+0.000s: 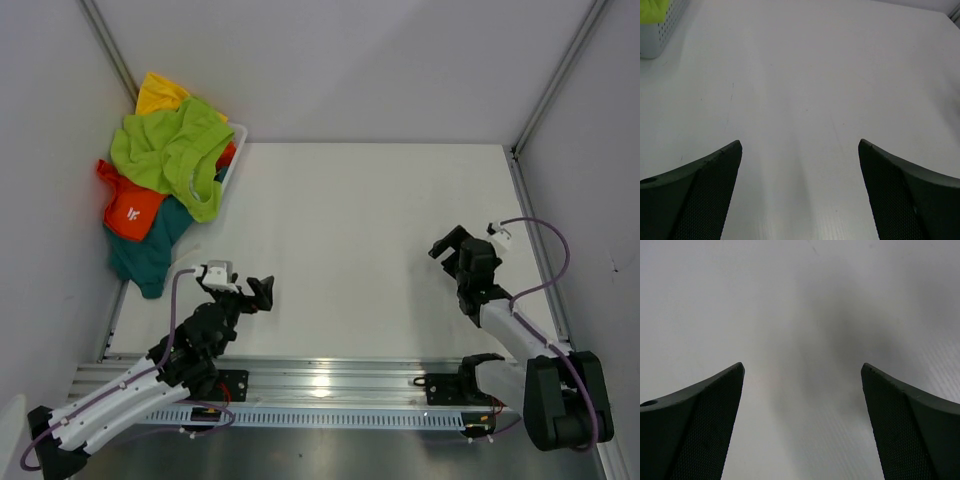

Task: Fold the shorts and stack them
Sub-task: Grab the shorts from the pile, then move the shorts to the center of the board, then flatten the shorts out

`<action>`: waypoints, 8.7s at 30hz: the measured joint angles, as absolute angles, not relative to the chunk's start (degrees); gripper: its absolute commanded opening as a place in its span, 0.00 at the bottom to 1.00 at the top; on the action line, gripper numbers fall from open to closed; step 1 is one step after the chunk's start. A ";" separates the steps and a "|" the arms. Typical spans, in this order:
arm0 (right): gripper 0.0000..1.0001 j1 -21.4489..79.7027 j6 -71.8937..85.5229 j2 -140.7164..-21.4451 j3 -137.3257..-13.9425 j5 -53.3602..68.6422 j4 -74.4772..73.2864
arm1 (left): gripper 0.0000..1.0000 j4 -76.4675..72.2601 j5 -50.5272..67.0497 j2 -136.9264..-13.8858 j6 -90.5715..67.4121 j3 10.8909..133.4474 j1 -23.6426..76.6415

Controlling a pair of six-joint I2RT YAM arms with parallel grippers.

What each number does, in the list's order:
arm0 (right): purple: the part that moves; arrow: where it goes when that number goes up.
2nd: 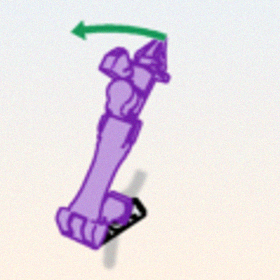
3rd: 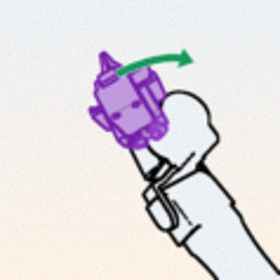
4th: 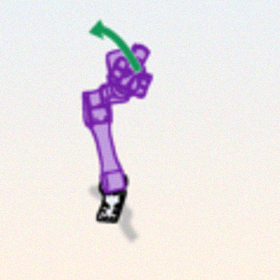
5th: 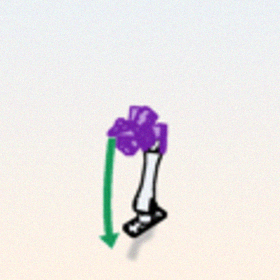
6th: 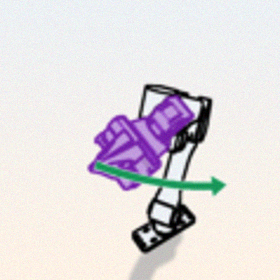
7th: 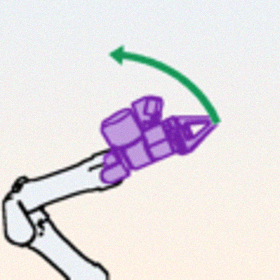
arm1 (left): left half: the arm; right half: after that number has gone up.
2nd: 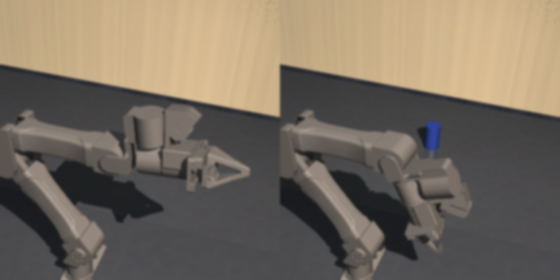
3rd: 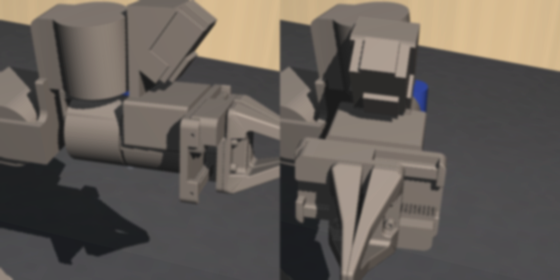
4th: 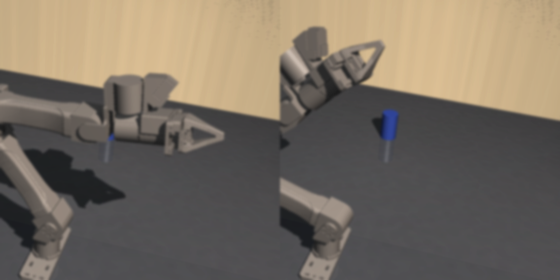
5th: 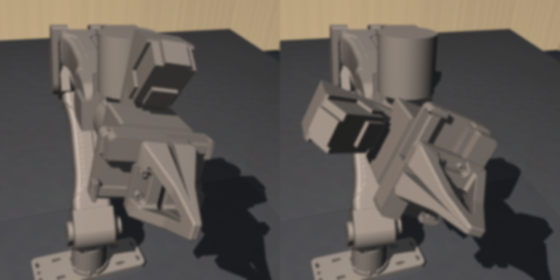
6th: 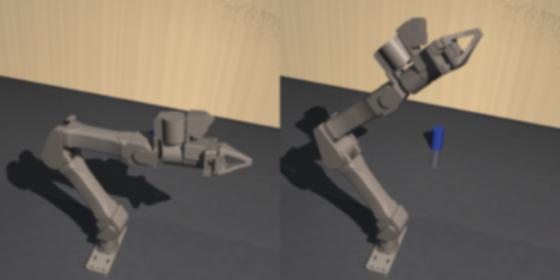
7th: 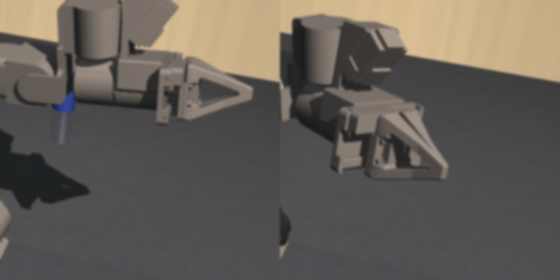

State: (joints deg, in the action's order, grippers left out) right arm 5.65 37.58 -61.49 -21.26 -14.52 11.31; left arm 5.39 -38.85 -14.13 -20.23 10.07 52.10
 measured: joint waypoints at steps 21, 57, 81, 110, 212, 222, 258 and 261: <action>0.99 14.22 41.39 -53.10 -22.52 -21.12 3.81 | 0.99 21.10 -46.02 -33.23 -34.17 35.31 38.35; 0.99 14.00 39.79 -60.12 -25.02 -18.09 4.14 | 0.57 23.27 -13.37 -79.31 -36.07 65.01 -1.15; 0.99 12.53 39.79 -60.51 -25.21 -16.23 4.12 | 0.00 36.82 1.06 -88.71 -26.55 119.61 12.91; 0.91 19.99 31.94 -49.41 -26.98 4.45 7.40 | 0.00 26.57 16.27 -45.84 -26.02 48.05 16.34; 0.53 95.00 26.15 -78.24 -46.30 -20.45 -22.83 | 0.00 29.23 1.69 -39.83 -32.03 39.88 16.36; 0.52 94.30 29.21 -84.58 -44.42 -23.79 -22.06 | 0.00 29.45 1.65 -40.12 -32.03 39.88 16.36; 0.00 112.71 28.45 -70.15 -89.10 -32.47 -52.66 | 0.00 52.86 -9.15 -41.76 -51.75 90.74 16.23; 0.00 99.02 27.94 -68.45 -87.57 -30.70 -54.78 | 0.00 51.62 -9.89 -42.13 -54.22 89.86 16.21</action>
